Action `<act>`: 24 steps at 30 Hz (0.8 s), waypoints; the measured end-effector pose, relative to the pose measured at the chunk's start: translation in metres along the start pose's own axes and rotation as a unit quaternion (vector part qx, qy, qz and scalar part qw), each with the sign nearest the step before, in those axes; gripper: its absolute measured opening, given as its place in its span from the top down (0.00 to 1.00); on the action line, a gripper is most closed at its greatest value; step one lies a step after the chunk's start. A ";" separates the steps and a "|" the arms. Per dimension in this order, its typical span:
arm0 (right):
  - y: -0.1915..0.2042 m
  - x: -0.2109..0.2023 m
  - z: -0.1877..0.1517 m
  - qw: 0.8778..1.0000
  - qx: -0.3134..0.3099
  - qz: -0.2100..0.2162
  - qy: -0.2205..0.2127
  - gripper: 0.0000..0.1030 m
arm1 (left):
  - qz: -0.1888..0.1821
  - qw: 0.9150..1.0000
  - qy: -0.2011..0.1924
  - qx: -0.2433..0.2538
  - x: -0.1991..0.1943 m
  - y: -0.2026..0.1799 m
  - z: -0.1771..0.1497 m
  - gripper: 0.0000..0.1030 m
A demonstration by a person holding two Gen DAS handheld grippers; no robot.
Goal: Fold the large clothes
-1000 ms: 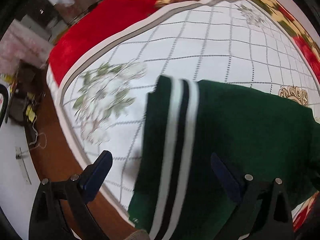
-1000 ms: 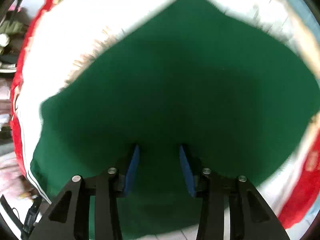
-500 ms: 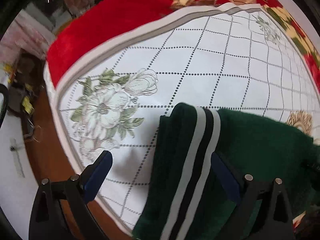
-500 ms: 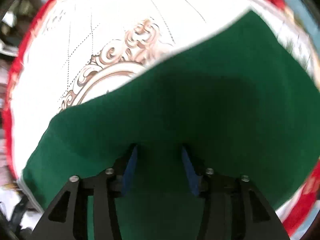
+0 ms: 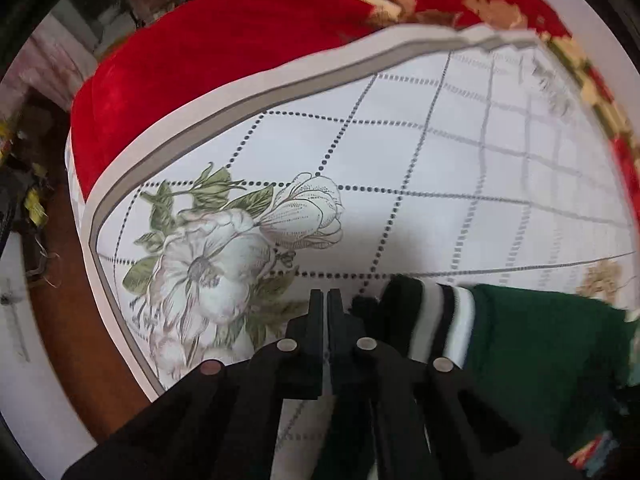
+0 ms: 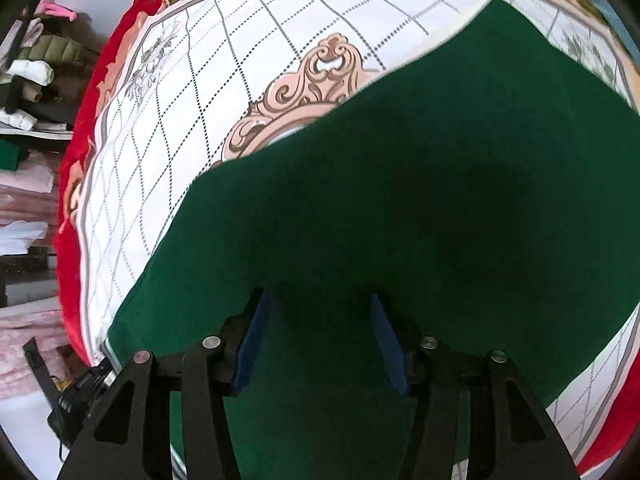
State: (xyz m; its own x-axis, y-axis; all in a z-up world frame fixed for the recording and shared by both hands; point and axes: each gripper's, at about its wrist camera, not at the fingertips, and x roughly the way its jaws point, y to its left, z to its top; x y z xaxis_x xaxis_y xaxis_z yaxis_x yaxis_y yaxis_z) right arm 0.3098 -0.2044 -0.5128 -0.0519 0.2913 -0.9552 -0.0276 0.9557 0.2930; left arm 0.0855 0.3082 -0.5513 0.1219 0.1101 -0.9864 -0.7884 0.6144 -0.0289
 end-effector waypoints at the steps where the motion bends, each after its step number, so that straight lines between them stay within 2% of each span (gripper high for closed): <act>1: -0.001 0.002 -0.002 1.000 0.004 0.017 0.009 0.46 | -0.002 1.000 -0.001 0.002 -0.009 0.000 -0.004 0.96; 4: -0.022 -0.009 -0.021 0.998 0.011 0.048 0.026 0.46 | -0.035 0.999 0.006 0.028 -0.032 -0.005 -0.020 0.94; 5: -0.026 -0.012 -0.031 0.998 0.013 0.055 0.035 0.46 | -0.036 0.999 0.005 0.038 -0.037 -0.007 -0.027 0.86; 6: -0.031 -0.016 -0.041 0.997 0.016 0.060 0.042 0.46 | -0.040 0.998 0.008 0.044 -0.039 -0.008 -0.032 0.57; 7: -0.031 -0.017 -0.048 0.997 0.018 0.064 0.048 0.46 | -0.048 0.998 0.017 0.044 -0.038 -0.010 -0.039 0.34; 8: -0.031 -0.015 -0.055 0.996 0.022 0.070 0.052 0.46 | -0.052 0.998 0.025 0.040 -0.036 -0.011 -0.043 0.02; 10: -0.042 -0.024 -0.070 0.995 0.039 0.080 0.049 0.46 | -0.054 0.997 0.037 0.030 -0.032 -0.016 -0.052 0.02; 12: -0.070 -0.037 -0.080 0.993 0.065 0.090 0.039 0.46 | -0.051 0.997 0.041 0.037 -0.032 -0.028 -0.060 0.02; 15: -0.128 -0.056 -0.101 0.987 0.123 0.103 0.011 0.45 | -0.049 0.995 0.035 0.081 -0.040 -0.068 -0.072 0.02; 17: -0.180 -0.064 -0.104 0.979 0.175 0.099 -0.016 0.38 | -0.057 0.989 0.035 0.131 -0.042 -0.109 -0.081 0.02; 19: -0.235 -0.074 -0.101 0.968 0.226 0.100 -0.048 0.38 | -0.058 0.982 0.026 0.179 -0.045 -0.153 -0.090 0.02; 22: -0.313 -0.084 -0.086 0.953 0.270 0.088 -0.106 0.38 | -0.067 0.969 0.018 0.237 -0.040 -0.219 -0.104 0.02; 24: -0.346 -0.079 -0.072 0.944 0.285 0.105 -0.129 0.32 | -0.066 0.960 0.017 0.271 -0.028 -0.265 -0.114 0.02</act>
State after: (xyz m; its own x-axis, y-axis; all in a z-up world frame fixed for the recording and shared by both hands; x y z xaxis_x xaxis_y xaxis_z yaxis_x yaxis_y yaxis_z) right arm 0.2513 -0.5613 -0.5353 0.2500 0.4076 -0.8782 0.5015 0.7214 0.4776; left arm 0.2222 0.0536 -0.5341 0.1716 -0.0174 -0.9850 -0.3358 0.9389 -0.0751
